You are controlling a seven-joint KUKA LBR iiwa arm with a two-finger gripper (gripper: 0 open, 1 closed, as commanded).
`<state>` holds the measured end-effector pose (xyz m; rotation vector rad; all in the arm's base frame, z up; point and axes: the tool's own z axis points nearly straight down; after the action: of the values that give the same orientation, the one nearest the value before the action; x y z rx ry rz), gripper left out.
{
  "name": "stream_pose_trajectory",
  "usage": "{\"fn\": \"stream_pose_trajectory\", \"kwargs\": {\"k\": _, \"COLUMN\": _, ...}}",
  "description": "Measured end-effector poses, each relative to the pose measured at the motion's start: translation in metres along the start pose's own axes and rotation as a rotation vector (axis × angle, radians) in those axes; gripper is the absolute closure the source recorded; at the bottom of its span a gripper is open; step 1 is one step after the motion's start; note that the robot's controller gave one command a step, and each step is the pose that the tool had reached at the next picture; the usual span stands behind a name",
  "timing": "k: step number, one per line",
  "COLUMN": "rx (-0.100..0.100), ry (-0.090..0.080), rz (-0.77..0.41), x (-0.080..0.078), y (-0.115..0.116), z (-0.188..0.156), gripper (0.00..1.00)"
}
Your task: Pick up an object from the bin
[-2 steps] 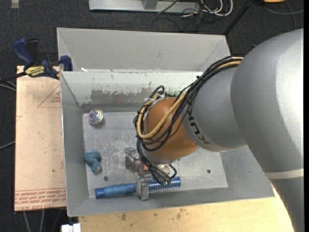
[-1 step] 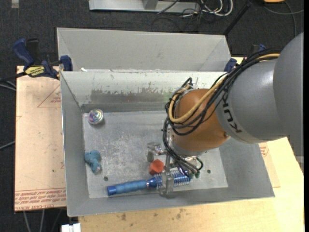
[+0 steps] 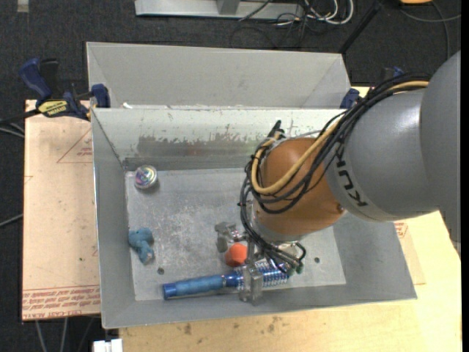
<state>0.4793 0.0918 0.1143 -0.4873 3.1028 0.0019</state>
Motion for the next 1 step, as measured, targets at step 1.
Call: {"fn": "stream_pose_trajectory", "kwargs": {"k": 1, "rx": 0.003, "ry": -0.019, "rz": -0.133, "x": 0.0026, "y": -0.0292, "z": 0.0417, "gripper": 0.0}}
